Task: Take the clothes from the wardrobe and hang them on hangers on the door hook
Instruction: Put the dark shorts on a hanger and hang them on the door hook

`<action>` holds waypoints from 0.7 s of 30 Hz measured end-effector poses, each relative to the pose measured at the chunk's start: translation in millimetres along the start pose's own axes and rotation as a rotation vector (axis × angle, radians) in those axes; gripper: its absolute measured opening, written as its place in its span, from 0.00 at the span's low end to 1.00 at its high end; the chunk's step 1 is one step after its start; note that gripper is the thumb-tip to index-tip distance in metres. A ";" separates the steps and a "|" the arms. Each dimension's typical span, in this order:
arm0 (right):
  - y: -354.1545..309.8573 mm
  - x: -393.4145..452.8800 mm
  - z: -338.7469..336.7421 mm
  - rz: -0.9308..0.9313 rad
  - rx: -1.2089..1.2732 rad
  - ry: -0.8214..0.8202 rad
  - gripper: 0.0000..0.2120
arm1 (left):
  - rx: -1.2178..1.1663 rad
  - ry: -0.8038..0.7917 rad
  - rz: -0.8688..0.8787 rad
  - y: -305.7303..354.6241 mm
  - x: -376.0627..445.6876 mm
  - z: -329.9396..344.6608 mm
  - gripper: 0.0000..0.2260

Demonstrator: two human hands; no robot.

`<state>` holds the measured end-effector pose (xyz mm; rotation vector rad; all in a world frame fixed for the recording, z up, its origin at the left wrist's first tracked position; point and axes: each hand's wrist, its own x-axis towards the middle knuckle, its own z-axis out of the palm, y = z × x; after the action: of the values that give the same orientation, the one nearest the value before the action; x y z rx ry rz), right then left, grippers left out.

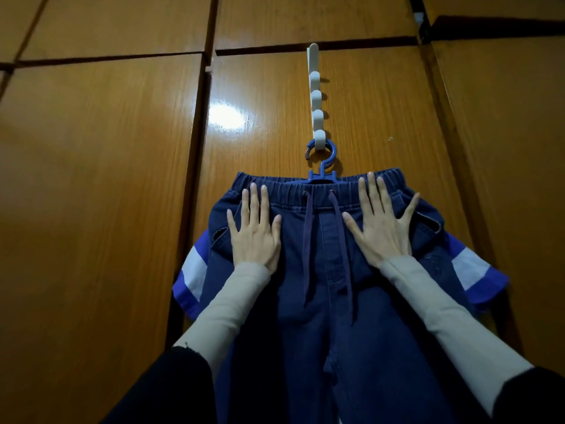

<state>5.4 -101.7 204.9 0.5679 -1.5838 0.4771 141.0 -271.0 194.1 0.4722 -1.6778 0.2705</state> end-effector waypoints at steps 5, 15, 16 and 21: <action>1.2 -36.0 4.6 -0.019 0.098 0.003 0.30 | -0.026 0.105 0.065 -13.2 -29.6 16.4 0.28; 21.2 -122.4 -3.1 0.038 0.165 -0.137 0.28 | -0.009 0.052 -0.085 -26.2 -117.2 9.3 0.27; 23.8 -125.9 -6.0 0.061 0.169 -0.140 0.28 | -0.018 0.041 -0.108 -25.7 -121.1 4.5 0.27; 35.6 -127.5 -31.2 0.302 0.254 -0.187 0.31 | -0.073 -0.068 -0.267 -24.7 -131.0 -18.9 0.28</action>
<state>14.8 -44.7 81.8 0.5787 -1.8116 0.8829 182.9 -264.6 66.3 0.6492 -1.6625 -0.0031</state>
